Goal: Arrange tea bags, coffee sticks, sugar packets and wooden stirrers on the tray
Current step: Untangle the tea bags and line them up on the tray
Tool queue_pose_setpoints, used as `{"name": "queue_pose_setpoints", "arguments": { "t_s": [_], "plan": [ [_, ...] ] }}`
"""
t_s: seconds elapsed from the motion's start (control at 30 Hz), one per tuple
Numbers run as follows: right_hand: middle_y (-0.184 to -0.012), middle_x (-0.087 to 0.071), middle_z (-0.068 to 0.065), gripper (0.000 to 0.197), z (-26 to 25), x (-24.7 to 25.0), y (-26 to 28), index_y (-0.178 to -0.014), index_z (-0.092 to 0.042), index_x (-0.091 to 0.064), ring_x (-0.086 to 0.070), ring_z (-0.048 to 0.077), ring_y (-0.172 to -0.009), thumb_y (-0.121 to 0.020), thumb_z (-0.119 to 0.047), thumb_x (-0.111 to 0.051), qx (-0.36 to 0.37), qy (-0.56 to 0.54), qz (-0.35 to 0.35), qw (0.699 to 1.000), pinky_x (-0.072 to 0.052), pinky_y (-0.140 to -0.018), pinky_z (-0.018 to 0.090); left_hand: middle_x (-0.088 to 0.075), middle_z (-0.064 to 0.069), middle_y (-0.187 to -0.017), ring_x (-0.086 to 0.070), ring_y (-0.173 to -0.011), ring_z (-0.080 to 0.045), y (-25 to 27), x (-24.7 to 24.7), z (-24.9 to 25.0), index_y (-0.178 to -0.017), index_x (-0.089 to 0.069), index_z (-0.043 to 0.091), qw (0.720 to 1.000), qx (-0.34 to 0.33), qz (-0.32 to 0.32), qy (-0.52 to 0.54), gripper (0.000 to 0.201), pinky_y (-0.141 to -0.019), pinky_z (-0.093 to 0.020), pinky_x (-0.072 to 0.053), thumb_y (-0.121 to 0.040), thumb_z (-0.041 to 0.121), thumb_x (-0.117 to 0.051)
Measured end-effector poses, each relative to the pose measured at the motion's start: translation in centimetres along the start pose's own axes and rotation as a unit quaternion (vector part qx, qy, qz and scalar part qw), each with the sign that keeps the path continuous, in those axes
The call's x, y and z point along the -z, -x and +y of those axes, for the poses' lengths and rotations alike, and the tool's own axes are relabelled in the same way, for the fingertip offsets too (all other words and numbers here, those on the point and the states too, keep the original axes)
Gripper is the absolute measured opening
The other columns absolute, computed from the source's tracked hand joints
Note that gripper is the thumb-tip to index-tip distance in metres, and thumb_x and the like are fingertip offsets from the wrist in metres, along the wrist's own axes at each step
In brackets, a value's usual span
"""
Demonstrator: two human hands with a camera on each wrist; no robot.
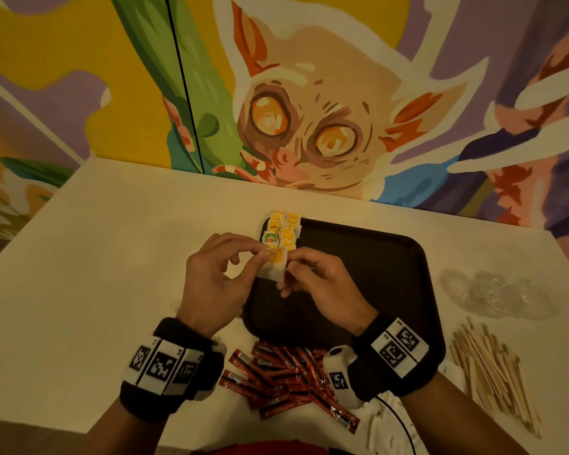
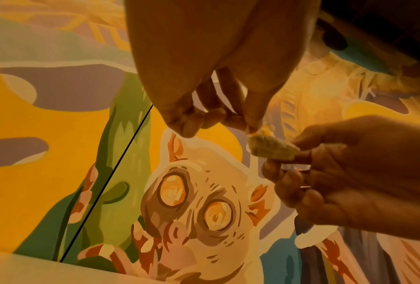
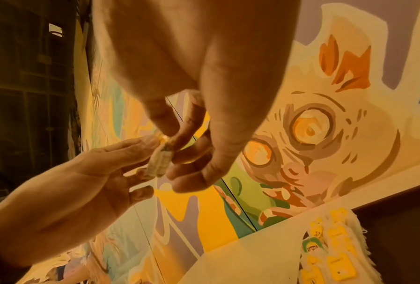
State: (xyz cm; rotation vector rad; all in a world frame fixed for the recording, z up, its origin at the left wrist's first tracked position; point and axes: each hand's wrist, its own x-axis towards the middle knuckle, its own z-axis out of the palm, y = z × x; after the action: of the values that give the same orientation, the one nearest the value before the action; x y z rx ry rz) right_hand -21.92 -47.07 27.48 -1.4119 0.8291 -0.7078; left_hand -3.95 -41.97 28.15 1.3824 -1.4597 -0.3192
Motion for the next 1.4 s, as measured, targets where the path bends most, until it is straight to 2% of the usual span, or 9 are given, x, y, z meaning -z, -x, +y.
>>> {"name": "queue_pose_setpoints", "arguments": {
  "t_s": [0.27,0.4,0.53,0.7,0.9,1.0,1.07,1.2,1.4],
  "plan": [
    [-0.088,-0.070,0.011,0.019,1.6,-0.9,-0.4,-0.101,-0.004,-0.069,-0.068,0.026,-0.073,-0.092,-0.021,-0.066,0.034,0.076,0.045,0.996,-0.060,-0.070,0.037,-0.064,0.015,-0.084,-0.049,-0.065,-0.014,0.4,-0.5,-0.8,-0.086,-0.068,0.027,0.998,0.041,-0.032,0.047,0.006,-0.056,-0.021,-0.041,-0.083,0.033,-0.067],
    [-0.095,-0.071,0.007,0.015,3.4,-1.2,-0.9,-0.097,-0.005,-0.071,-0.067,0.011,-0.070,-0.090,-0.018,-0.069,0.024,0.115,0.050,0.992,-0.057,-0.063,0.027,-0.065,0.014,-0.084,-0.049,-0.063,-0.015,1.4,-1.2,-2.7,-0.085,-0.068,0.025,0.996,0.073,-0.041,0.038,0.003,-0.054,-0.022,-0.041,-0.085,0.023,-0.070],
    [-0.094,-0.068,-0.002,0.008,5.8,-1.0,-2.1,-0.089,-0.014,-0.072,-0.065,0.006,-0.073,-0.089,-0.022,-0.071,-0.036,0.172,0.047,0.983,-0.054,-0.066,0.023,-0.066,0.016,-0.084,-0.051,-0.065,-0.015,2.7,-1.8,-4.8,-0.083,-0.067,0.029,0.991,0.123,-0.056,0.013,0.010,-0.055,-0.027,-0.044,-0.085,0.021,-0.071],
    [-0.101,-0.069,-0.005,0.014,8.6,-0.3,-4.3,-0.100,-0.020,-0.072,-0.060,0.005,-0.076,-0.090,-0.029,-0.070,-0.156,0.221,0.040,0.962,-0.054,-0.079,0.029,-0.067,0.015,-0.084,-0.055,-0.070,-0.007,4.2,-1.8,-7.2,-0.082,-0.067,0.026,0.978,0.192,-0.075,-0.027,0.010,-0.057,-0.012,-0.041,-0.086,0.018,-0.071],
    [-0.104,-0.069,0.009,0.022,11.7,-0.5,-8.1,-0.110,-0.010,-0.070,-0.063,0.008,-0.066,-0.092,-0.024,-0.068,-0.233,0.221,0.094,0.942,-0.048,-0.052,0.013,-0.066,0.023,-0.083,-0.056,-0.069,-0.008,6.1,-0.8,-8.3,-0.079,-0.066,0.029,0.969,0.221,-0.100,-0.048,0.012,-0.059,-0.010,-0.041,-0.086,0.019,-0.070],
    [-0.106,-0.069,0.013,0.008,12.8,-1.1,-9.9,-0.085,-0.020,-0.071,-0.068,0.024,-0.089,-0.091,-0.025,-0.069,-0.248,0.262,0.108,0.926,-0.060,-0.074,0.029,-0.066,0.019,-0.083,-0.057,-0.068,-0.008,6.8,-0.1,-9.1,-0.083,-0.067,0.030,0.962,0.236,-0.111,-0.080,0.011,-0.059,-0.010,-0.039,-0.085,0.019,-0.071],
    [-0.108,-0.067,0.014,0.022,14.1,-1.2,-11.0,-0.069,-0.030,-0.061,-0.064,0.033,-0.104,-0.089,-0.026,-0.070,-0.262,0.287,0.111,0.914,-0.057,-0.088,0.041,-0.065,0.019,-0.082,-0.057,-0.068,-0.007,7.2,0.4,-9.5,-0.083,-0.067,0.029,0.956,0.249,-0.119,-0.100,0.012,-0.058,-0.009,-0.040,-0.084,0.018,-0.071],
    [-0.117,-0.055,0.014,0.007,14.3,-1.4,-11.9,-0.091,-0.017,-0.071,-0.068,0.032,-0.093,-0.086,-0.022,-0.074,-0.279,0.302,0.127,0.902,-0.059,-0.086,0.041,-0.065,0.016,-0.084,-0.057,-0.070,-0.004,8.0,1.2,-10.3,-0.086,-0.066,0.028,0.944,0.277,-0.125,-0.125,0.012,-0.059,-0.007,-0.038,-0.084,0.017,-0.072],
    [-0.118,-0.051,0.012,0.020,13.6,-1.5,-11.2,-0.083,-0.026,-0.056,-0.067,0.027,-0.087,-0.085,-0.018,-0.074,-0.266,0.272,0.157,0.911,-0.060,-0.077,0.035,-0.061,0.003,-0.097,-0.053,-0.074,-0.006,8.7,3.0,-11.2,-0.108,-0.061,0.022,0.919,0.338,-0.125,-0.164,0.030,-0.059,-0.012,-0.036,-0.082,0.019,-0.073]
  ]
}}
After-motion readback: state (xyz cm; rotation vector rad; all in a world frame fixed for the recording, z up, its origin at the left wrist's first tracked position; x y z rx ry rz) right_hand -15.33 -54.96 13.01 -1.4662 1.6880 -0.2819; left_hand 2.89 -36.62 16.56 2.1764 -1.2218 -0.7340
